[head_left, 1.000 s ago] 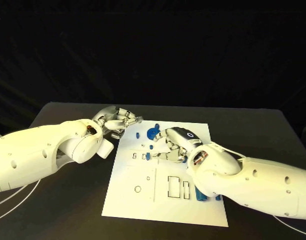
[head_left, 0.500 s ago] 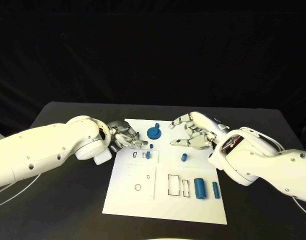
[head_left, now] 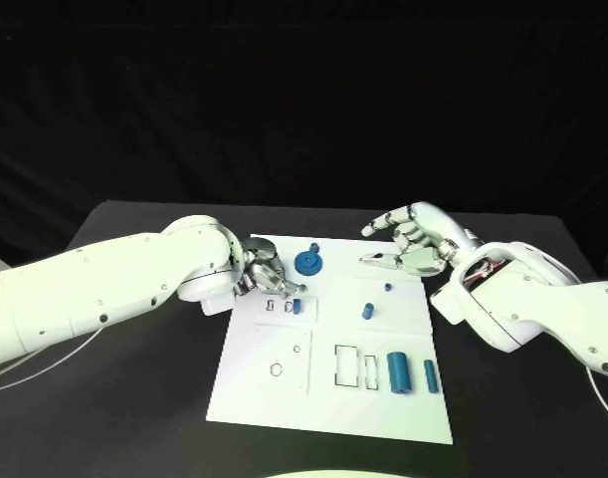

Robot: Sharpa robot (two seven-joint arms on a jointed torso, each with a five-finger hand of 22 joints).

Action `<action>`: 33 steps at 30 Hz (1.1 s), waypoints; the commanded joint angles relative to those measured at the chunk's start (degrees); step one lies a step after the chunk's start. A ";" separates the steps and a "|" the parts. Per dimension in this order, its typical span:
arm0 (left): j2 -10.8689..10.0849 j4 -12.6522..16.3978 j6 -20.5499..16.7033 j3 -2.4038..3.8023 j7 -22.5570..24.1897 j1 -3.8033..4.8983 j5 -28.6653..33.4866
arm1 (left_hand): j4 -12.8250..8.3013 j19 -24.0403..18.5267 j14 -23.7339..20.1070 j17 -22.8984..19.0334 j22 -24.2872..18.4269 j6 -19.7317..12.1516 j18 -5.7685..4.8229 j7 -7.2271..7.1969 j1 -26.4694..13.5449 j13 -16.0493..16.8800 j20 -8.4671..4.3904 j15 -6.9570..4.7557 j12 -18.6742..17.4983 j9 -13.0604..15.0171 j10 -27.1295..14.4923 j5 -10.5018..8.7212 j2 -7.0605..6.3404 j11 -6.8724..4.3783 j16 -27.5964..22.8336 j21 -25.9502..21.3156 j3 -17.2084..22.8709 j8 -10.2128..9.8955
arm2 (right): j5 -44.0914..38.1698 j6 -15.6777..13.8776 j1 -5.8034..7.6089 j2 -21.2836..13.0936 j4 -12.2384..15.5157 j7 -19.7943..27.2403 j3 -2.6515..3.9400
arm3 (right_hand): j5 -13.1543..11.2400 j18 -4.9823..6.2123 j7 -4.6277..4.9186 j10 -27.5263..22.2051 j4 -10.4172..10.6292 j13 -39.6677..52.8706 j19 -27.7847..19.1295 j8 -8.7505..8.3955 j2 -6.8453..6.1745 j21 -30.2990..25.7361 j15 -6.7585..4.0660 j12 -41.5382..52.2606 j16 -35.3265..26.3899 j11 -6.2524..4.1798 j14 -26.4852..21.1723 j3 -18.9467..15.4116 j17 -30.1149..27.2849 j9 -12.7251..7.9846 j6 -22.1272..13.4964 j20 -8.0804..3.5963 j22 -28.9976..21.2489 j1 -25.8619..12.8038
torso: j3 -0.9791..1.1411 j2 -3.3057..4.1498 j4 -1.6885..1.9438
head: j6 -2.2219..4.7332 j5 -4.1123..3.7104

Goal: Assemble the parts on the task board

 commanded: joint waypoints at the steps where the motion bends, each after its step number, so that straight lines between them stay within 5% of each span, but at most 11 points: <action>1: 0.77 -0.23 4.01 -0.08 -2.21 0.26 -1.93 | 0.00 0.06 5.98 14.90 1.27 -0.32 -0.76 -0.24 -0.55 0.02 -0.44 -0.37 -0.13 0.21 0.08 -0.33 0.18 -0.50 0.12 -0.20 -0.35 0.37 | 2.40 -0.11 0.05 -0.01 -0.22 0.27 0.03 | 0.01 0.65 -0.06 0.07 0.27 7.99 2.97 0.23 0.07 0.34 0.08 0.16 0.08 -0.12 5.08 0.06 11.99 0.08 0.21 0.32 11.68 -0.35 | -0.09 0.04 0.06 | -0.21 -0.31; 20: 2.77 -1.50 8.56 -0.78 -3.67 0.64 -1.81 | -0.15 0.20 5.92 14.75 1.50 -0.76 -0.81 -0.41 0.81 -0.17 -0.55 -0.51 -0.36 1.57 -0.17 -0.07 1.09 -0.66 0.06 -0.16 -0.11 1.04 | 2.39 0.47 0.11 0.05 -0.94 -0.82 0.04 | 0.01 0.68 -0.08 -0.09 0.32 7.82 2.90 0.30 0.13 0.17 0.06 -0.06 0.02 -0.14 5.05 -0.02 11.85 0.09 0.23 0.30 11.58 -0.53 | -0.10 -0.02 0.16 | -0.73 -0.50; 33: 3.17 -1.35 4.42 -0.81 -2.94 0.65 0.56 | -0.29 0.33 5.98 14.91 1.72 -0.94 -0.85 -1.01 4.69 0.43 -0.84 -0.96 -0.16 4.63 0.17 0.27 3.18 -1.19 0.12 -0.13 1.52 2.75 | 2.38 0.92 0.11 0.27 -1.25 -1.24 0.03 | 0.02 0.71 -0.08 -0.12 0.33 7.79 2.86 0.32 0.22 0.07 0.05 -0.10 -0.04 -0.15 5.01 -0.02 11.72 0.09 0.22 0.28 11.53 -0.61 | -0.11 -0.03 0.20 | -1.01 -0.53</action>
